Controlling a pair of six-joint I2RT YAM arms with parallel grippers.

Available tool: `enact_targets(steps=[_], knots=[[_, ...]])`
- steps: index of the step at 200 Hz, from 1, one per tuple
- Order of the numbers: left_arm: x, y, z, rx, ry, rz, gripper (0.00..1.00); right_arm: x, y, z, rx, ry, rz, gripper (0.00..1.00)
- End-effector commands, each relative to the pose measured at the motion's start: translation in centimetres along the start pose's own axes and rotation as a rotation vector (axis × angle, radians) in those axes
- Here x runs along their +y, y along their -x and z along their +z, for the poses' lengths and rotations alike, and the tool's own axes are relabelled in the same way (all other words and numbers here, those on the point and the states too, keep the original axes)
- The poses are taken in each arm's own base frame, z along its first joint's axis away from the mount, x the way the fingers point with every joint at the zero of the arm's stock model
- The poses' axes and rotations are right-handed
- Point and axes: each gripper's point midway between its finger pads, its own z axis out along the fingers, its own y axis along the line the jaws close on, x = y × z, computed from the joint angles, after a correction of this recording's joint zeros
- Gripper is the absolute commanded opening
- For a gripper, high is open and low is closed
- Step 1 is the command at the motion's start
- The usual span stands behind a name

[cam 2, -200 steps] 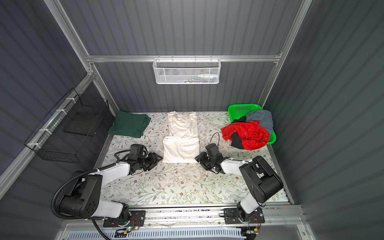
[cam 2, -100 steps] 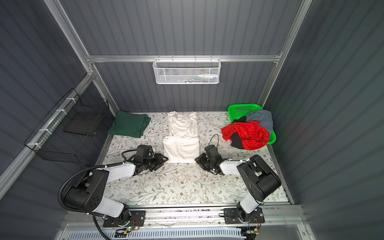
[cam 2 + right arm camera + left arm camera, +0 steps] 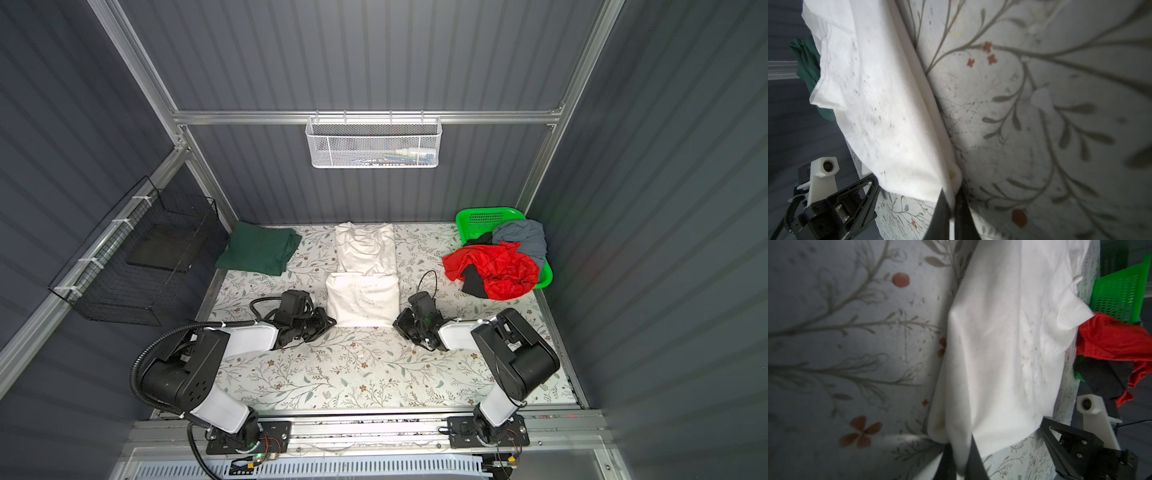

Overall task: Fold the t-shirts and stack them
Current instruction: 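Grasp the near edge of the folded shirt with both grippers, then lift and fold the near edge farther from the robot with both grippers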

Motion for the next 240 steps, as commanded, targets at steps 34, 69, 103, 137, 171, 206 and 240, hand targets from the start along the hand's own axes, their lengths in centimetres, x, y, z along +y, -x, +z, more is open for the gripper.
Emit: enact_targets(steps=[34, 69, 103, 137, 171, 206, 240], knots=[[1.7, -0.5, -0.2, 0.041, 0.117, 0.044, 0.0, -1.9, 0.0, -0.8, -0.016, -0.097, -0.029, 0.0], [-0.3, 0.4, -1.8, 0.014, 0.09, 0.087, 0.0, -0.7, 0.5, -2.6, -0.052, -0.102, -0.081, 0.0], [-2.8, 1.5, -4.0, -0.028, 0.051, 0.124, 0.0, 1.2, 0.9, -5.1, -0.103, -0.088, -0.137, 0.0], [-5.4, 1.9, -6.2, -0.061, 0.0, 0.15, 0.0, 3.2, 0.5, -7.1, -0.126, -0.044, -0.169, 0.0], [-6.5, 1.3, -8.0, -0.073, -0.037, 0.169, 0.0, 4.6, -0.2, -8.7, -0.146, -0.02, -0.219, 0.0], [-6.9, 0.3, -10.0, -0.101, -0.08, 0.18, 0.0, 5.3, -1.4, -10.3, -0.18, -0.009, -0.271, 0.0], [-7.3, -1.1, -11.9, -0.104, -0.125, 0.197, 0.0, 6.0, -3.3, -11.7, -0.202, 0.035, -0.299, 0.0]])
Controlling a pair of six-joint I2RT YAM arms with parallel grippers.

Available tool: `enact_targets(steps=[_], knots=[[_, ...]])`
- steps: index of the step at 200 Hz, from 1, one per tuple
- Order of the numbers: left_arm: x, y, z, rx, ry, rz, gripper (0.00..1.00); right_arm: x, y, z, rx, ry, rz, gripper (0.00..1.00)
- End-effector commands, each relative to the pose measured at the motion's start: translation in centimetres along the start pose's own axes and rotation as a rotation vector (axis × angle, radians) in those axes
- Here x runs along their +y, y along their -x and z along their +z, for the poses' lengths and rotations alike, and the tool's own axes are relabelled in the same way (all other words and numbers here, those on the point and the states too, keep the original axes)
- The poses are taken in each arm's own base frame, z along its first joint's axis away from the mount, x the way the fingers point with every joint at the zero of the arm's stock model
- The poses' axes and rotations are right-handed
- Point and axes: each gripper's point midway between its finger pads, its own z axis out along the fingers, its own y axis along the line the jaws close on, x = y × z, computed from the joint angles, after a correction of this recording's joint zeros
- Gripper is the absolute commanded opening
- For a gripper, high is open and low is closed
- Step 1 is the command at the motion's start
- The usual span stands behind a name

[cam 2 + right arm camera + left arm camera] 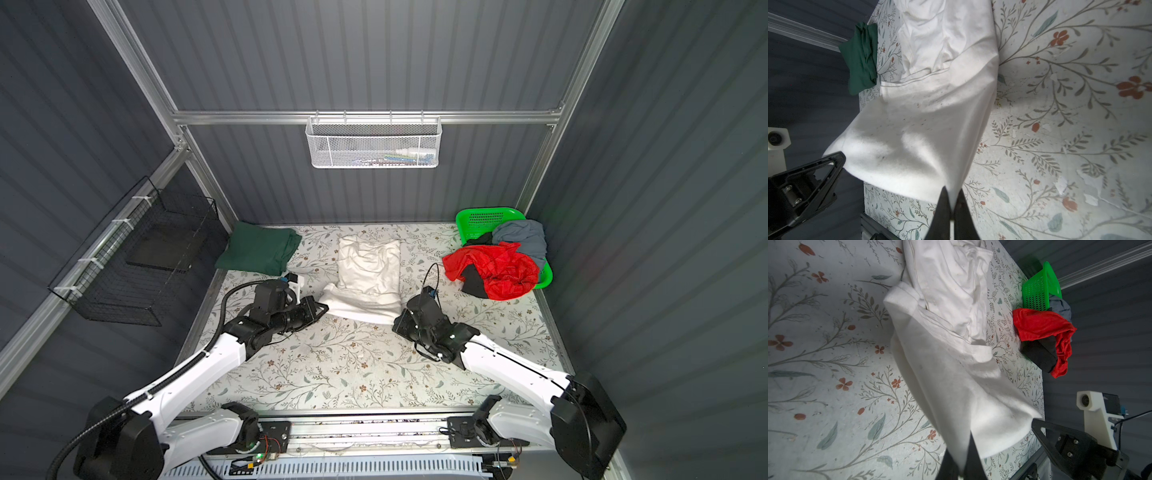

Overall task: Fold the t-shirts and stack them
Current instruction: 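Lift and fold the near edge farther from the robot with both grippers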

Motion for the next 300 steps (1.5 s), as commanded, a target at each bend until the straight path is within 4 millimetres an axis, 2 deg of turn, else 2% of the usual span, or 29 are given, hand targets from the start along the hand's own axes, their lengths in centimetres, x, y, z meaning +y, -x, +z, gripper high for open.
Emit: enact_targets(steps=[1, 65, 98, 121, 149, 170, 197, 233, 278, 300], knots=[[0.5, -1.5, -1.1, 0.022, 0.006, 0.005, 0.0, -0.3, -0.2, -1.2, -0.051, -0.027, -0.02, 0.0], [-0.3, -3.8, -4.5, -0.003, -0.073, -0.009, 0.0, 2.2, -2.9, -4.3, -0.083, 0.014, -0.105, 0.0], [0.1, -5.7, -5.0, 0.005, -0.105, -0.059, 0.0, 3.0, -4.2, -5.2, -0.096, 0.006, -0.143, 0.0], [0.2, -5.8, -5.4, -0.001, -0.097, -0.05, 0.0, 3.2, -4.3, -5.5, -0.105, 0.004, -0.148, 0.0], [-0.3, -5.4, -4.6, 0.024, -0.092, -0.037, 0.0, 3.4, -3.3, -6.1, -0.146, -0.016, -0.138, 0.0], [-0.6, -5.2, -3.1, 0.057, -0.099, -0.061, 0.0, 2.4, -2.5, -6.6, -0.179, -0.076, -0.14, 0.0], [-1.6, -3.7, -2.2, 0.049, -0.089, -0.048, 0.0, 2.3, -1.3, -7.0, -0.191, -0.08, -0.12, 0.0], [-3.5, -0.6, -1.4, 0.016, -0.049, 0.017, 0.0, 2.9, 1.2, -7.0, -0.184, -0.07, -0.102, 0.0], [-5.8, 2.2, 1.1, 0.019, -0.064, 0.034, 0.0, 4.1, 4.2, -6.0, -0.15, -0.076, -0.111, 0.0], [-6.1, 3.8, 2.1, 0.001, -0.057, 0.036, 0.0, 4.4, 5.9, -5.5, -0.141, -0.068, -0.102, 0.0]])
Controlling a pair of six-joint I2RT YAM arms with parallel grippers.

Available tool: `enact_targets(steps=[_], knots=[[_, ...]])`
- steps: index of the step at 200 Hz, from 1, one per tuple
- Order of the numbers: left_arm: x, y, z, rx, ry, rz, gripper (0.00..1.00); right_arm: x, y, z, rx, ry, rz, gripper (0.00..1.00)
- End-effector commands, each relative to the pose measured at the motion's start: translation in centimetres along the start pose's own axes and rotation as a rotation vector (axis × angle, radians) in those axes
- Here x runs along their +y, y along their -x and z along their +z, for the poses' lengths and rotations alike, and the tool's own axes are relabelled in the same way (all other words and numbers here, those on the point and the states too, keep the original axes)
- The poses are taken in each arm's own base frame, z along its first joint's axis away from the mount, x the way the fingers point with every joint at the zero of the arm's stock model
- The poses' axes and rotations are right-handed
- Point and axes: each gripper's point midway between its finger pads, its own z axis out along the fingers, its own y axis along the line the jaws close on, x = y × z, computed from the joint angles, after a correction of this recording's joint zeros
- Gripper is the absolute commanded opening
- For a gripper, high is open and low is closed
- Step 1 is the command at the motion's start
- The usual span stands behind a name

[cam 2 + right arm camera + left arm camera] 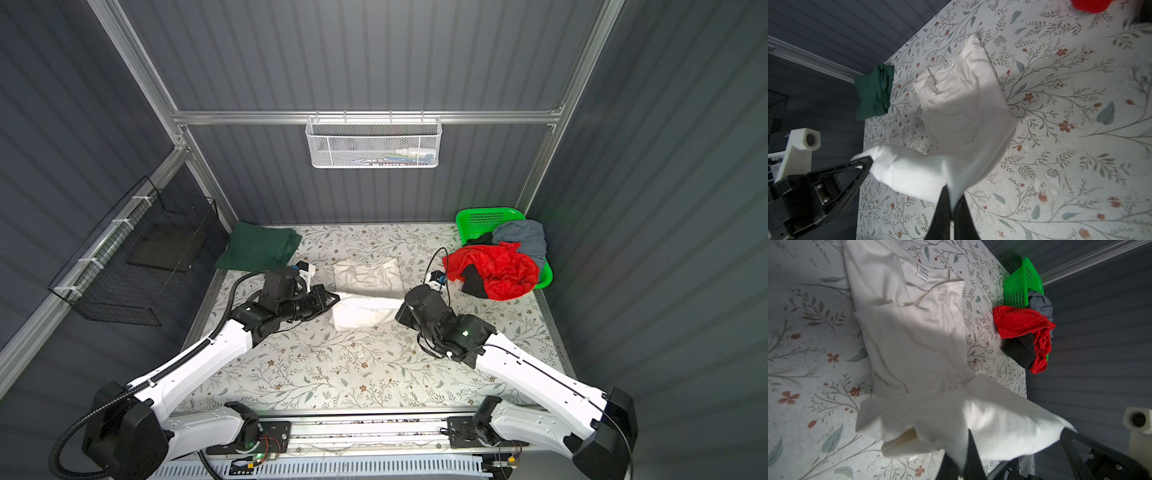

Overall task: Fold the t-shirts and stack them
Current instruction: 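Lift and fold the near edge farther from the robot with both grippers, then release the shirt and draw both grippers back from the folded bundle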

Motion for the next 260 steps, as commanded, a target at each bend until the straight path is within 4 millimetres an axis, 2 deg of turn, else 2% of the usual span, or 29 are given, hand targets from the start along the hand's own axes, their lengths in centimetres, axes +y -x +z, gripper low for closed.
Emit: enact_targets(steps=[1, 8, 15, 44, 112, 188, 260], knots=[[-1.2, 2.4, 0.3, -0.046, -0.014, 0.041, 0.0, 0.5, 0.7, 0.5, 0.047, 0.023, -0.041, 0.0], [-1.0, 3.0, 0.6, -0.051, -0.009, 0.034, 0.0, 0.8, 1.4, 0.5, 0.045, 0.037, -0.034, 0.0], [-0.9, 3.5, 0.9, -0.054, -0.009, 0.028, 0.0, 0.4, 1.4, 1.6, 0.066, 0.017, -0.035, 0.0], [-0.3, 5.6, 2.2, -0.062, -0.015, -0.007, 0.0, 0.7, 3.1, 3.1, 0.092, 0.022, -0.031, 0.0], [1.3, 8.9, 5.2, -0.074, 0.019, -0.041, 0.0, 1.0, 7.0, 7.5, 0.143, 0.038, -0.024, 0.0], [2.8, 10.8, 7.1, -0.086, 0.089, -0.029, 0.0, 1.1, 8.4, 12.5, 0.227, 0.046, -0.016, 0.0], [4.0, 12.3, 8.9, -0.094, 0.146, -0.016, 0.0, 0.4, 10.1, 15.3, 0.229, 0.034, -0.013, 0.0]])
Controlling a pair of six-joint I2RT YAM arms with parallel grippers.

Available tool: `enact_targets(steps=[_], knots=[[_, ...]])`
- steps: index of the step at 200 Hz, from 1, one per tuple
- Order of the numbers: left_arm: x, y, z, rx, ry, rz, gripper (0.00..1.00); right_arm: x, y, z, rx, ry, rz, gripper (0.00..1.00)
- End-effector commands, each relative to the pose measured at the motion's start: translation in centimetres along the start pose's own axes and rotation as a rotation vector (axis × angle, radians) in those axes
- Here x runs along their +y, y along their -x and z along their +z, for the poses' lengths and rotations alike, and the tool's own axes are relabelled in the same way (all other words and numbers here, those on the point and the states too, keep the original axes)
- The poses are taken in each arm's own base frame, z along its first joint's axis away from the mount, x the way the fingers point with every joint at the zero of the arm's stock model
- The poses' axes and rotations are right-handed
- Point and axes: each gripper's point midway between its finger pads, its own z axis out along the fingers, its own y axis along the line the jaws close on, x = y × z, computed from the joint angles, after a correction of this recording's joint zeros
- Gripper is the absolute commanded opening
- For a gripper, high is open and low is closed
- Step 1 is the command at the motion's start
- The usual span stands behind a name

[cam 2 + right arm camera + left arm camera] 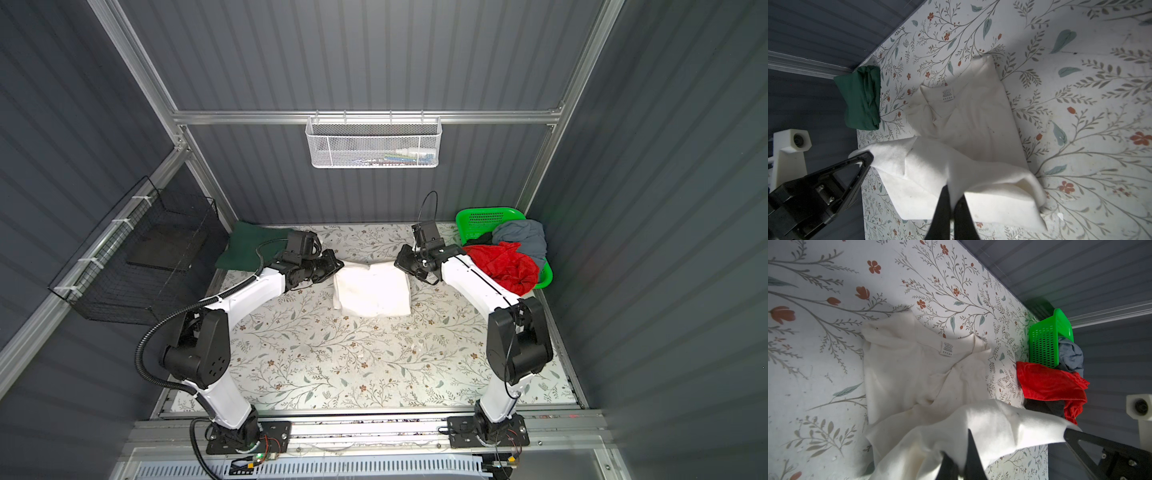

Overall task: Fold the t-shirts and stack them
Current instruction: 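Release the shirt and draw both grippers back from the folded bundle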

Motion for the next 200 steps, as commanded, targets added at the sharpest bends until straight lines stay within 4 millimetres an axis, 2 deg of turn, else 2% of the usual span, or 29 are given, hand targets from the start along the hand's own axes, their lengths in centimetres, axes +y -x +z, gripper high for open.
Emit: enact_targets(steps=[1, 74, 79, 101, 105, 113, 116, 119, 126, 128, 147, 154, 183, 192, 195, 200], knots=[[0.4, 1.2, 0.2, -0.023, 0.03, 0.021, 0.0, 0.4, 1.4, 0.2, -0.015, 0.021, -0.018, 0.0], [2.4, 2.6, 3.4, -0.018, 0.066, 0.008, 0.0, -1.3, 3.5, 3.5, 0.017, 0.017, 0.022, 0.0], [1.4, 3.7, 3.4, -0.038, 0.047, 0.02, 0.0, -1.3, 3.7, 3.7, 0.018, 0.021, 0.02, 0.0], [1.5, 4.7, 4.5, -0.055, 0.047, 0.078, 0.0, -1.6, 4.7, 5.0, 0.008, 0.005, 0.003, 0.02], [1.9, 5.0, 4.8, -0.057, 0.06, 0.091, 0.08, -1.8, 4.8, 5.3, 0.011, -0.003, 0.004, 0.08], [2.8, 5.7, 5.0, -0.062, 0.096, 0.086, 0.46, -1.9, 5.2, 5.8, 0.024, -0.003, 0.001, 0.36], [3.0, 6.0, 5.0, -0.063, 0.098, 0.088, 0.56, -2.1, 5.2, 5.9, 0.033, -0.009, 0.004, 0.44], [3.0, 6.3, 5.0, -0.065, 0.094, 0.094, 0.62, -2.4, 5.3, 6.0, 0.037, -0.018, 0.009, 0.48], [2.9, 7.0, 4.9, -0.08, 0.088, 0.122, 0.95, -2.7, 5.6, 6.1, 0.038, -0.029, 0.014, 0.57], [2.9, 7.2, 4.8, -0.088, 0.093, 0.133, 0.99, -2.8, 5.6, 6.1, 0.038, -0.03, 0.014, 0.6], [3.0, 8.8, 3.1, -0.142, 0.171, 0.217, 1.0, -3.4, 6.4, 5.1, 0.0, -0.041, -0.005, 0.9], [2.9, 9.1, 2.3, -0.158, 0.188, 0.235, 1.0, -3.5, 6.6, 4.5, -0.017, -0.046, -0.02, 0.96], [3.1, 7.9, 0.0, -0.174, 0.193, 0.235, 1.0, -3.5, 6.1, 1.9, -0.068, -0.047, -0.06, 0.99], [3.1, 7.1, -0.5, -0.164, 0.176, 0.224, 1.0, -3.7, 5.5, 1.2, -0.067, -0.046, -0.058, 0.99], [3.9, 5.9, -0.3, -0.139, 0.185, 0.213, 1.0, -3.8, 5.2, 1.0, -0.062, -0.046, -0.054, 0.99], [4.2, 5.2, -0.4, -0.125, 0.179, 0.2, 1.0, -4.0, 4.7, 0.7, -0.056, -0.046, -0.051, 0.99]])
